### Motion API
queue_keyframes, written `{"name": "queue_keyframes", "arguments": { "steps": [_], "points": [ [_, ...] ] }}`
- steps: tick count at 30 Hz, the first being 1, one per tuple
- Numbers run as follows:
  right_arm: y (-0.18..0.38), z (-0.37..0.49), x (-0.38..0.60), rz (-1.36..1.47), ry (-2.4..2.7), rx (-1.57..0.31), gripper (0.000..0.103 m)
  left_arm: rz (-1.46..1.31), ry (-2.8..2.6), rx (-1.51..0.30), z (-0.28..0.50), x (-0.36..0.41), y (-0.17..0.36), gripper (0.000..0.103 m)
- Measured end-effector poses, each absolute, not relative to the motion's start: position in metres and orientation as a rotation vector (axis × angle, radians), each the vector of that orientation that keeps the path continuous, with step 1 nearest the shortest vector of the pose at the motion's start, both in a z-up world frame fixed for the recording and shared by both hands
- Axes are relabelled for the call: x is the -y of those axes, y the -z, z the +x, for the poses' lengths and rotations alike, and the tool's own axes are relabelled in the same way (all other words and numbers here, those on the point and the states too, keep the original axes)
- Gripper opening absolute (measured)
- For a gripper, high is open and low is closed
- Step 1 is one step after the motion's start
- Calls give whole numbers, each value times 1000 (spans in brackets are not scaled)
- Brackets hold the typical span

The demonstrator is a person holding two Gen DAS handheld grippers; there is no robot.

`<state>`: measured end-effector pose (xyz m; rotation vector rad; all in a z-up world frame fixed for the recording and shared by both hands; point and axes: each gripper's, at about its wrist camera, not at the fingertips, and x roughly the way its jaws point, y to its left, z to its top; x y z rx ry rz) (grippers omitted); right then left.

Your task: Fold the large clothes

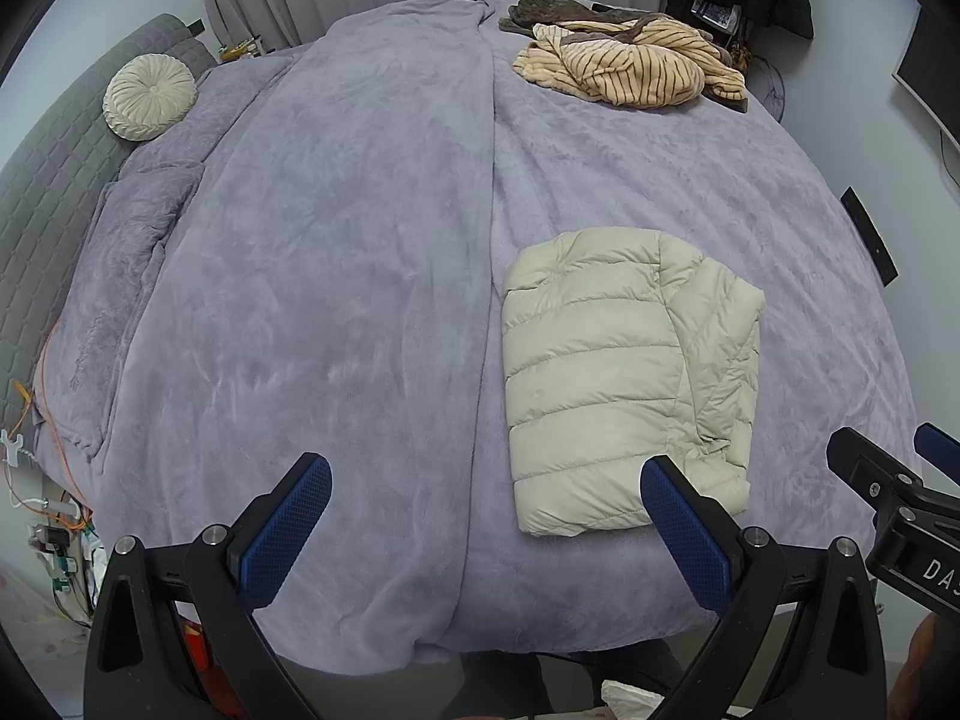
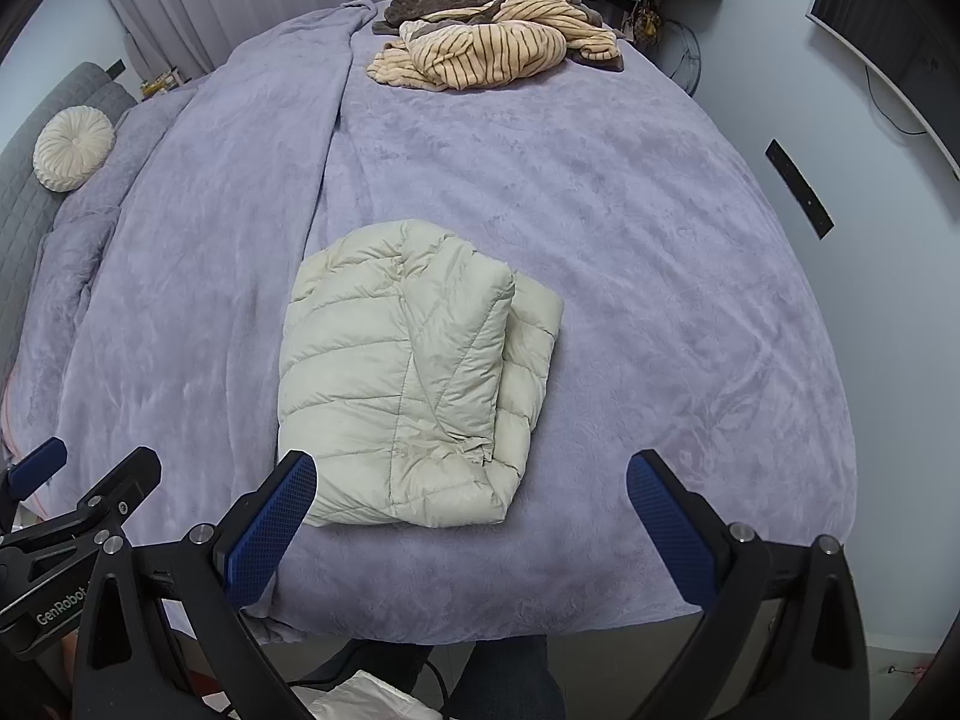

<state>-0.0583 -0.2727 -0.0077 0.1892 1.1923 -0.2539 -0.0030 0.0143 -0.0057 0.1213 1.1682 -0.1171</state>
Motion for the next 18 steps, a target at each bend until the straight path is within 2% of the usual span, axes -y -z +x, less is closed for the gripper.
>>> {"name": "queue_keyframes", "arguments": {
  "steps": [18],
  "points": [
    [7,-59,273,190,254,-1191,103,125,119,-1172,-2,-16,6,103]
  ]
}}
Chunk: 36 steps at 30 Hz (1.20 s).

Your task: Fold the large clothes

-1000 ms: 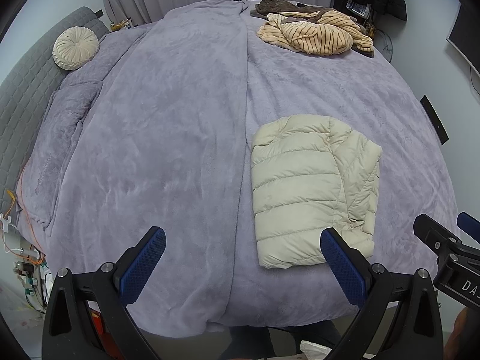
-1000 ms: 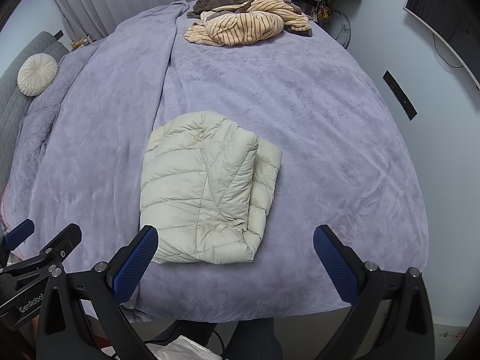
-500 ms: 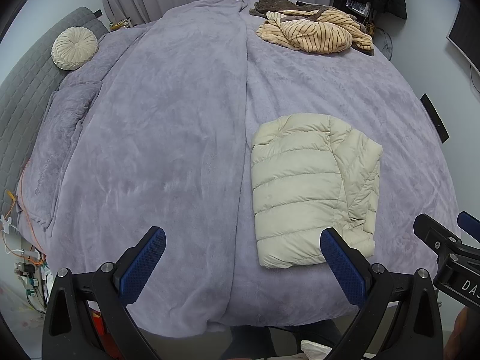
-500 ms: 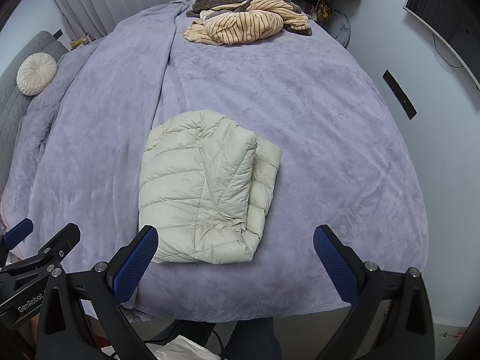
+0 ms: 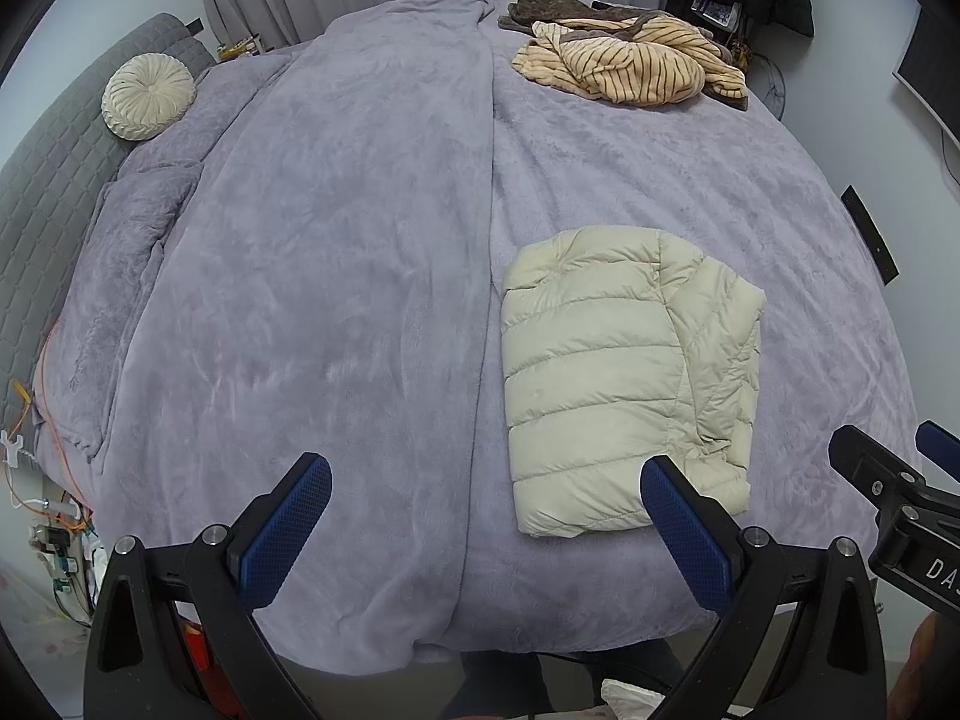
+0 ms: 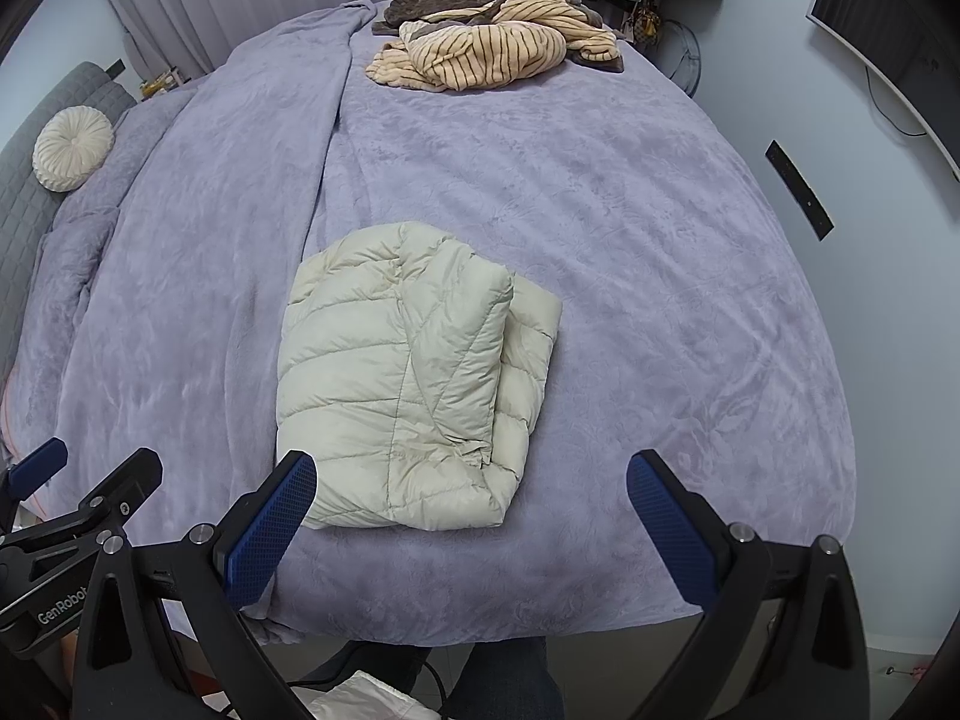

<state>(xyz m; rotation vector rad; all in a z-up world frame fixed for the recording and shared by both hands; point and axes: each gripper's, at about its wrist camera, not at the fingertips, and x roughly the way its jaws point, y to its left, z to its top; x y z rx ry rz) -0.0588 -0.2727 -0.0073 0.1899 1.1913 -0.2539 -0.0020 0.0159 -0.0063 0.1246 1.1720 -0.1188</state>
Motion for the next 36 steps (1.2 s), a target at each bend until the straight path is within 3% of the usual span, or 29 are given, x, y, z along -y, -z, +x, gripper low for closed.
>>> {"name": "queue_keyframes", "arguments": {
  "steps": [36],
  "points": [
    [7,-57,273,189,253,-1192,103,135,128,-1174,0,-19,9,103]
  ]
}}
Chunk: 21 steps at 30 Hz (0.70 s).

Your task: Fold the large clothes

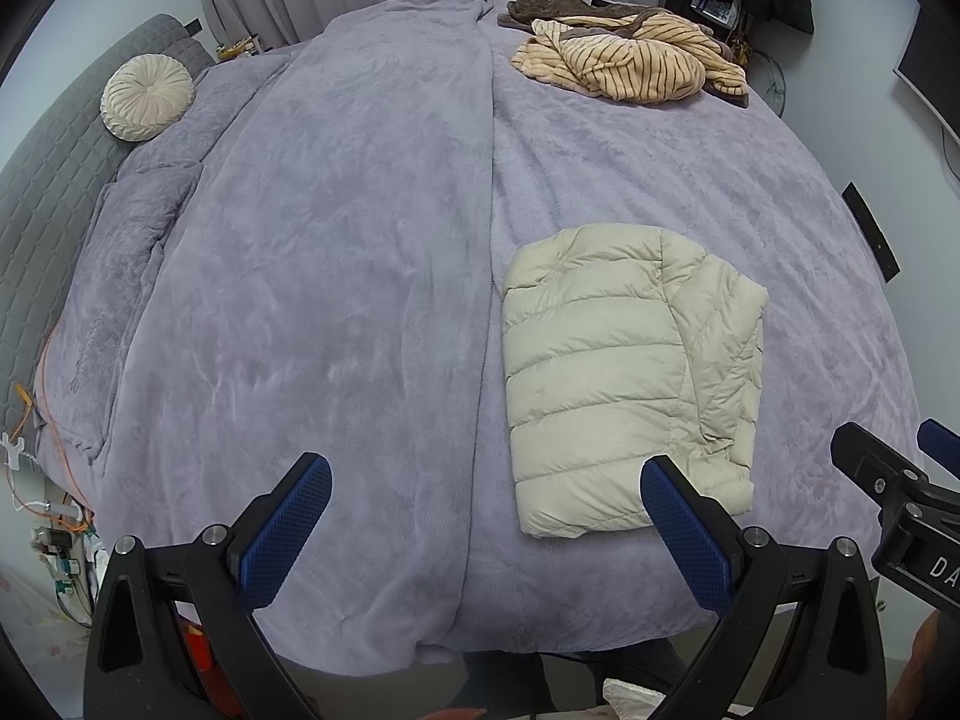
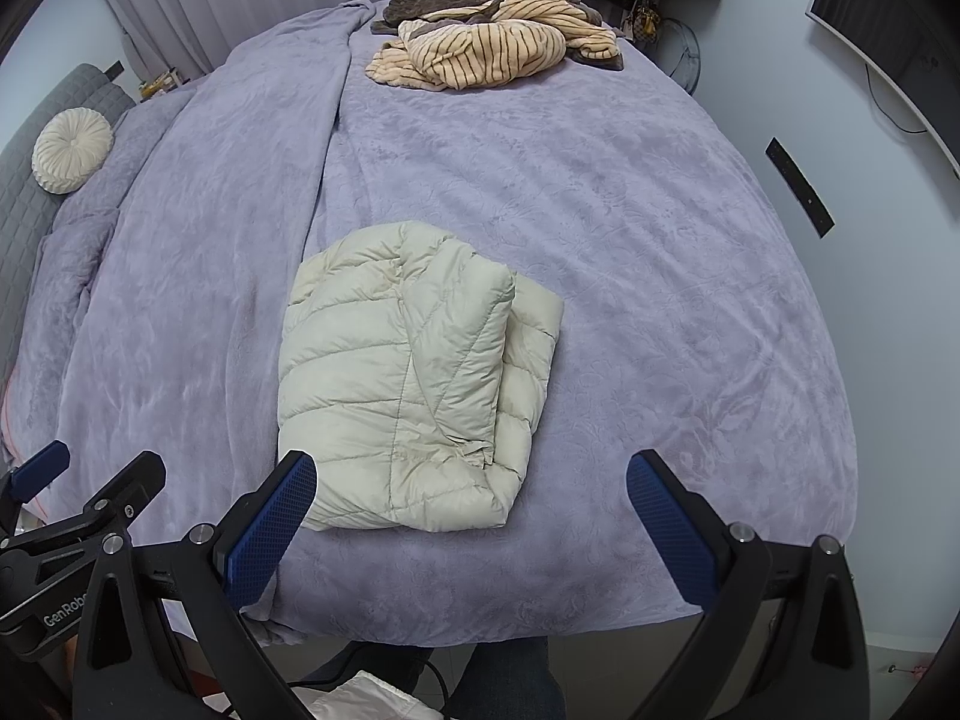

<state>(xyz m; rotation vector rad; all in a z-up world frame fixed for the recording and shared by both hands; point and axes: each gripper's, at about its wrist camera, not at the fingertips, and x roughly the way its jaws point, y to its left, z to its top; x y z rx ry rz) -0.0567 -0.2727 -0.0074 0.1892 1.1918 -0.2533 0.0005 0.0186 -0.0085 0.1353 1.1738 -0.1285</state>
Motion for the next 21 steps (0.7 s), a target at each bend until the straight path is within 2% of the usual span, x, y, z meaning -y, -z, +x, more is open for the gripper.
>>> {"name": "queue_keyframes", "arguments": {
  "steps": [21],
  "points": [
    [8,-56,273,192,254,-1193,103,151,154,-1179,11,-17,11,103]
  ]
}}
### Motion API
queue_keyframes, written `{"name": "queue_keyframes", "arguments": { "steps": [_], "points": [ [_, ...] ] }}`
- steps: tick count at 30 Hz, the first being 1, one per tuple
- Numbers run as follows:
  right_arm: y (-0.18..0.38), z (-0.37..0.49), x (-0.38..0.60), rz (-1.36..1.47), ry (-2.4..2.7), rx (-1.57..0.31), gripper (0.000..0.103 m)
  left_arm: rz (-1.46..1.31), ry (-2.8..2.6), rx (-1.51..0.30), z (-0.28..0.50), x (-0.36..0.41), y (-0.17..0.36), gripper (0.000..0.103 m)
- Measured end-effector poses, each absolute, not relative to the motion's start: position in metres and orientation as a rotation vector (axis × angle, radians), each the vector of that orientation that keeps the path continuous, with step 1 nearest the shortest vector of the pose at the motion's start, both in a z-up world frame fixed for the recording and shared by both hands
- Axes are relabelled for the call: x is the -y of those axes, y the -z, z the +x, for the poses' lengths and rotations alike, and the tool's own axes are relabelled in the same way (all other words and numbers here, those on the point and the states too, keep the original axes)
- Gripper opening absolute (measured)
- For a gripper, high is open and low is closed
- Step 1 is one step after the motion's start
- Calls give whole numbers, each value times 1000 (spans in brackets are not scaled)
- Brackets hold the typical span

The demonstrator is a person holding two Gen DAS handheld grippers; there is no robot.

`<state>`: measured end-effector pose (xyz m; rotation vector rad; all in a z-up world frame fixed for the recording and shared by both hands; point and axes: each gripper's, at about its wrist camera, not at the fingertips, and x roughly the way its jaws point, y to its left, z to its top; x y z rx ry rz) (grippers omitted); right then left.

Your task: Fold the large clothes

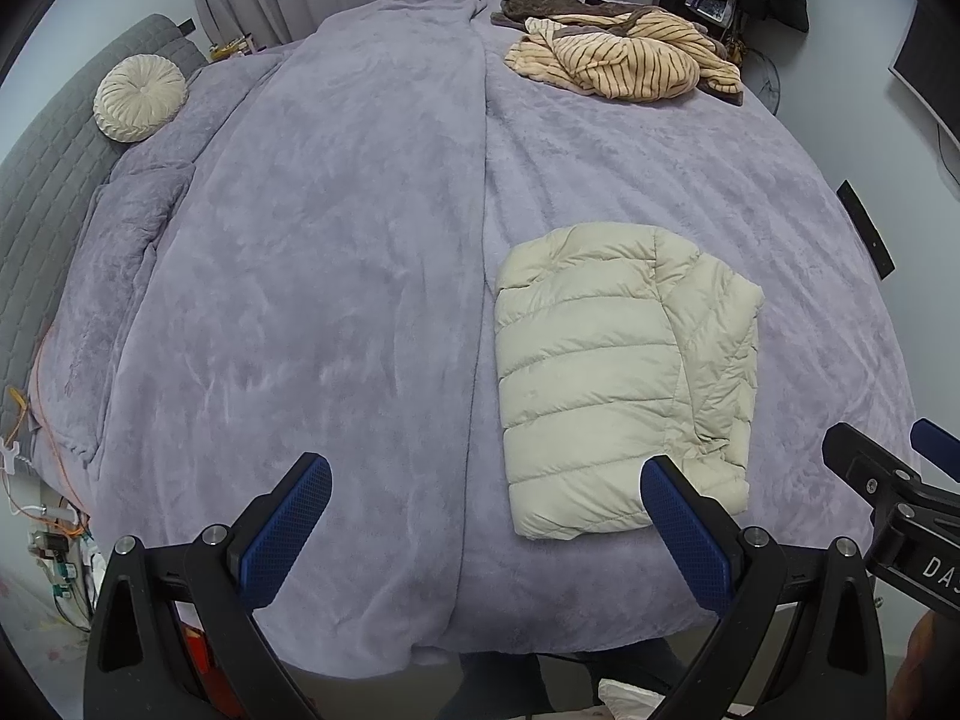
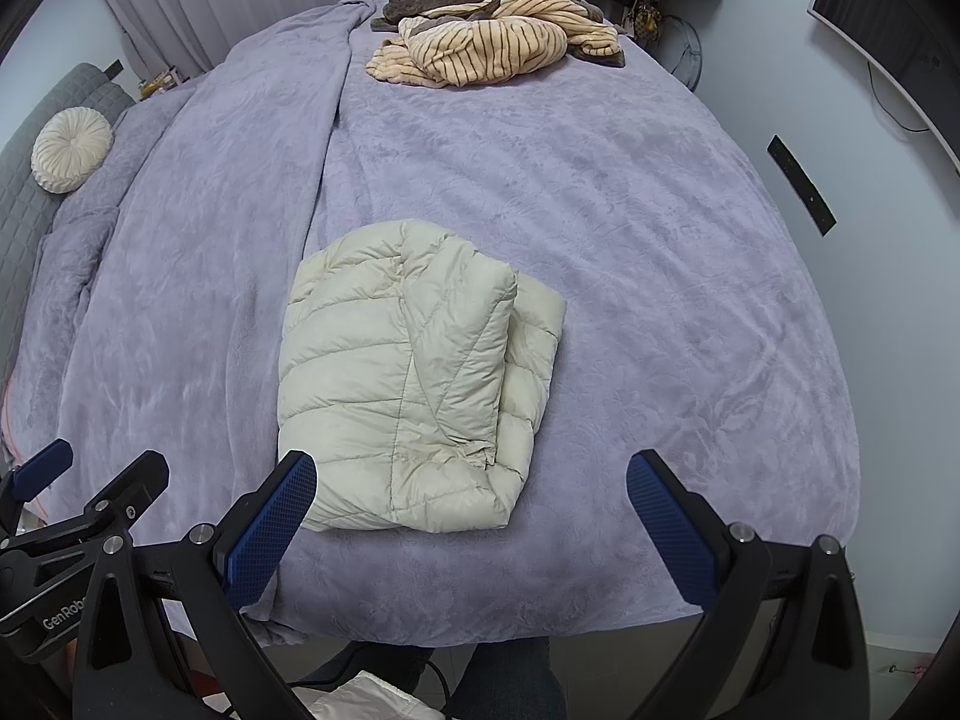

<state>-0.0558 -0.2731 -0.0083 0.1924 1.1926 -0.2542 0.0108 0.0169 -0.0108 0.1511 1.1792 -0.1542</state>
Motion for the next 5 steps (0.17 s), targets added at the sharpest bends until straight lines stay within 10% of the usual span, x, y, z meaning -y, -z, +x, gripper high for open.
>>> {"name": "queue_keyframes", "arguments": {
  "steps": [5],
  "points": [
    [8,-56,274,192,253,-1193,103,148,144,-1191,13,-17,12,103]
  ]
}}
